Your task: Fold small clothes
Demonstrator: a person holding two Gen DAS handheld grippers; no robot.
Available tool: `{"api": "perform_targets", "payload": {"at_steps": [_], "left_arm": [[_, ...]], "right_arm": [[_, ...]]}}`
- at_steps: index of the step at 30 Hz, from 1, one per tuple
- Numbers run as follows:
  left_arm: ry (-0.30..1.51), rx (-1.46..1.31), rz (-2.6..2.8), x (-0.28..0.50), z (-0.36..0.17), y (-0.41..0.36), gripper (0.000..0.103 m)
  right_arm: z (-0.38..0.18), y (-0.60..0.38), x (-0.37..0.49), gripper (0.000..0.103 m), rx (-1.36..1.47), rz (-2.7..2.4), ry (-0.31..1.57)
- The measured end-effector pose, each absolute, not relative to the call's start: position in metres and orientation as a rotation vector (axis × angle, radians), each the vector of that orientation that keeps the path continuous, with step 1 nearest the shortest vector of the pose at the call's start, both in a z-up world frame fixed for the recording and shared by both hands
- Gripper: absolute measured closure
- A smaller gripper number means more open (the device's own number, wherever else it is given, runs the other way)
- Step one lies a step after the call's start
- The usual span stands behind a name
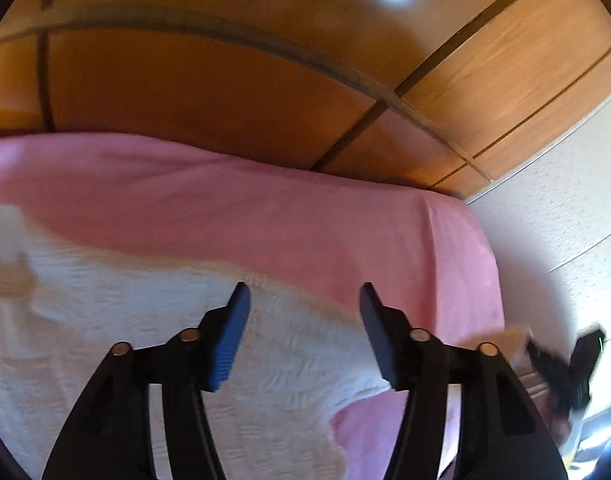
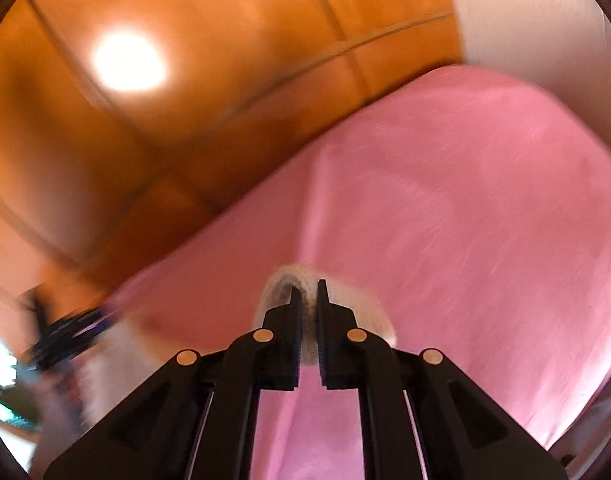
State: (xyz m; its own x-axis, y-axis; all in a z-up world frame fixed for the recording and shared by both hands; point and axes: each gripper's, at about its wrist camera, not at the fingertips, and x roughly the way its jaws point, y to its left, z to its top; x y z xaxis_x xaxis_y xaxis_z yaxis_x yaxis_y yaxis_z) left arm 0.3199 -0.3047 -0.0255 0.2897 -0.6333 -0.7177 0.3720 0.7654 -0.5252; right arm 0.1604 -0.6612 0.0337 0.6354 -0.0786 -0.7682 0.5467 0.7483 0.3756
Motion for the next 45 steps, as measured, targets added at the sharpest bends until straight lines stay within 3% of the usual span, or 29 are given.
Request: {"api": "perform_targets", "payload": {"at_steps": [2, 4, 6, 7, 9, 13, 16, 21, 23, 24, 27, 32, 33, 35, 36, 45], "left_arm": [[1.065, -0.263, -0.657, 0.314, -0.025, -0.289, 0.033], [1.047, -0.238, -0.626, 0.306, -0.028, -0.268, 0.032], [1.048, -0.223, -0.604, 0.301, -0.035, -0.25, 0.032], [1.046, -0.218, -0.596, 0.298, -0.038, -0.242, 0.032], [1.036, -0.2, -0.581, 0.288, -0.044, -0.221, 0.032], [1.028, -0.139, -0.513, 0.252, -0.066, -0.173, 0.032], [1.052, -0.138, -0.479, 0.224, -0.081, -0.139, 0.032], [1.074, -0.178, -0.449, 0.182, -0.088, -0.1, 0.032], [1.078, -0.19, -0.415, 0.167, -0.092, -0.084, 0.032], [1.083, -0.191, -0.401, 0.162, -0.094, -0.077, 0.032], [1.072, -0.198, -0.371, 0.145, -0.09, -0.06, 0.032], [1.082, -0.225, -0.338, 0.129, -0.088, -0.04, 0.032], [1.082, -0.212, -0.324, 0.126, -0.087, -0.038, 0.032], [1.076, -0.208, -0.303, 0.117, -0.082, -0.024, 0.032], [1.072, -0.217, -0.293, 0.114, -0.081, -0.017, 0.032], [1.03, -0.255, -0.159, 0.066, -0.071, 0.053, 0.032]], "right_arm": [[0.019, -0.676, 0.178, 0.09, 0.683, -0.417, 0.811], [0.009, -0.687, 0.186, 0.048, 0.708, -0.491, 0.794], [0.0, -0.69, 0.182, 0.045, 0.762, -0.504, 0.744], [-0.006, -0.692, 0.179, 0.036, 0.791, -0.5, 0.737], [-0.023, -0.69, 0.165, 0.029, 0.862, -0.492, 0.721], [-0.062, -0.675, 0.15, 0.034, 0.984, -0.362, 0.722], [-0.09, -0.672, 0.16, 0.044, 1.06, -0.33, 0.739], [-0.101, -0.673, 0.2, 0.049, 1.046, -0.376, 0.747], [-0.099, -0.672, 0.214, 0.087, 0.955, -0.42, 0.808], [-0.095, -0.67, 0.218, 0.097, 0.899, -0.437, 0.835], [-0.057, -0.67, 0.199, 0.098, 0.682, -0.582, 0.78], [-0.081, -0.693, 0.172, 0.097, 0.698, -0.705, 0.878], [-0.085, -0.69, 0.168, 0.095, 0.7, -0.7, 0.88], [-0.081, -0.683, 0.157, 0.074, 0.742, -0.68, 0.844], [-0.076, -0.678, 0.152, 0.058, 0.754, -0.665, 0.825], [-0.047, -0.548, 0.124, 0.051, 0.75, -0.086, 0.85]]}}
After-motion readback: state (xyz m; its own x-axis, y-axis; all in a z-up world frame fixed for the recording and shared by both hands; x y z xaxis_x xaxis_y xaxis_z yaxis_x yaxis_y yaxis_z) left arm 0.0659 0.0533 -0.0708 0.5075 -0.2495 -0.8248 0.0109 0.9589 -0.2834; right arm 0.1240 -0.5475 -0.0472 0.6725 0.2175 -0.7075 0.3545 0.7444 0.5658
